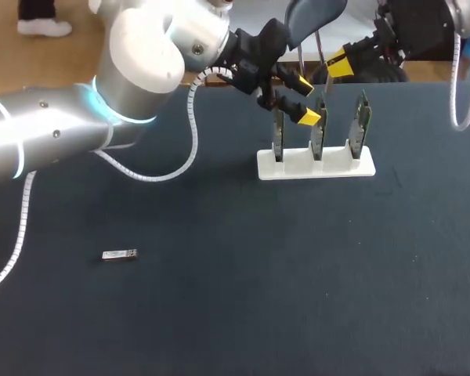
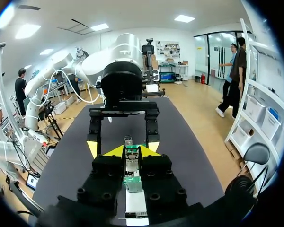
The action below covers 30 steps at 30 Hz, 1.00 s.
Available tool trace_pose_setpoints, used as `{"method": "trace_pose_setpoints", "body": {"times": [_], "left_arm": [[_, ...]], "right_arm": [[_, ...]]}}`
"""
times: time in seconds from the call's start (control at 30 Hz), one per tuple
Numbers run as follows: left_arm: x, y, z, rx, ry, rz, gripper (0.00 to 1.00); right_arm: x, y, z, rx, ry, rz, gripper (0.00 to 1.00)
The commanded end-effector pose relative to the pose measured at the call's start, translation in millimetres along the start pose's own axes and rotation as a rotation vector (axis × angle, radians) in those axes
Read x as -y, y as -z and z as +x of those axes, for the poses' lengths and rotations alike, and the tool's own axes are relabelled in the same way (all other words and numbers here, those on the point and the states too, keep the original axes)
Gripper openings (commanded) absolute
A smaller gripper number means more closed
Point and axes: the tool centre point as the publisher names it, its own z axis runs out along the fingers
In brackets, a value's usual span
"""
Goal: Pick up the optical module with the left hand, and insert it into the network port with the right hand.
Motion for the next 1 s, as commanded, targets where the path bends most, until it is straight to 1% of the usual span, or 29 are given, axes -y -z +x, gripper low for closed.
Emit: {"method": "trace_pose_setpoints", "body": {"times": [0.03,0.57,1.0], "left_arm": [[-6.3,-2.0,-3.0,-0.024,0.001,0.013,1.0],[-2.6,-3.8,1.5,-0.062,0.013,0.017,1.0],[-2.6,-3.8,1.5,-0.062,0.013,0.017,1.0]], "right_arm": [[-1.3,0.4,0.7,0.003,0.002,0.003,0.0],[-3.3,1.4,-0.8,0.0,0.009,0.002,0.0],[-6.5,-3.0,-0.1,-0.014,0.019,-0.012,0.0]]}}
